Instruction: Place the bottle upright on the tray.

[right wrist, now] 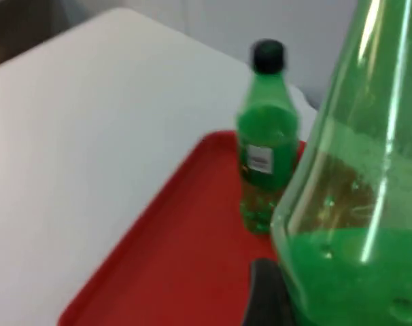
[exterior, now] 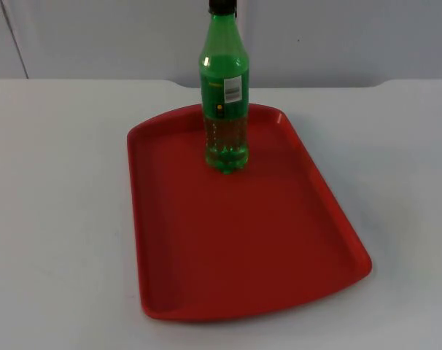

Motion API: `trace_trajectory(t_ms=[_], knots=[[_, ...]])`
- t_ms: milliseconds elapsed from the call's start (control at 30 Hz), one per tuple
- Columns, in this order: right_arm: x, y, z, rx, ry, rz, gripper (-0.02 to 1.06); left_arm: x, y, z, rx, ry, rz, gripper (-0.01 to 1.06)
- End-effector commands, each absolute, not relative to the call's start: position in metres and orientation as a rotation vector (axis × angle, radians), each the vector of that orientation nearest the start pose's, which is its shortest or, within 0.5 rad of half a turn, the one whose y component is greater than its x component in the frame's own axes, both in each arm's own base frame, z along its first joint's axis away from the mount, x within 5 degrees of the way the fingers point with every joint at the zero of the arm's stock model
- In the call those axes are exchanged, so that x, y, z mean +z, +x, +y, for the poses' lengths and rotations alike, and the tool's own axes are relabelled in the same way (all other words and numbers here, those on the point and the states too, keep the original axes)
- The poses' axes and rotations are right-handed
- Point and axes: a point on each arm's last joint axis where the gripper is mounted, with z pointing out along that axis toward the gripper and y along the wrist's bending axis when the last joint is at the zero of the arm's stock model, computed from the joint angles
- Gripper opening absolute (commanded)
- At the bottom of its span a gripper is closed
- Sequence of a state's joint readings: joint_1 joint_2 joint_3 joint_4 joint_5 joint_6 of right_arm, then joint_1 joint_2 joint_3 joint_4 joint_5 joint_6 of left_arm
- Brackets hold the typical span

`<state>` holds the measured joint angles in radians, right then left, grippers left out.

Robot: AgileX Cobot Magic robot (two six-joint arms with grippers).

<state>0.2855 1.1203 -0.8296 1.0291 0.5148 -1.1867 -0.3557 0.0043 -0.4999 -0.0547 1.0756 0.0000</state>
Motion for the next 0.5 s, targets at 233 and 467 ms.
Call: trace_trajectory(t_ms=[233,467], knots=[[0.301,0.2,0.113,0.493,-0.959,1.54,0.0,0.275,-0.007,-0.003,-0.302,0.377,2.041,1.05],[0.3,0.194,0.117,0.542,-1.009,1.492,0.0,0.275,-0.007,-0.003,-0.302,0.377,2.041,1.05]])
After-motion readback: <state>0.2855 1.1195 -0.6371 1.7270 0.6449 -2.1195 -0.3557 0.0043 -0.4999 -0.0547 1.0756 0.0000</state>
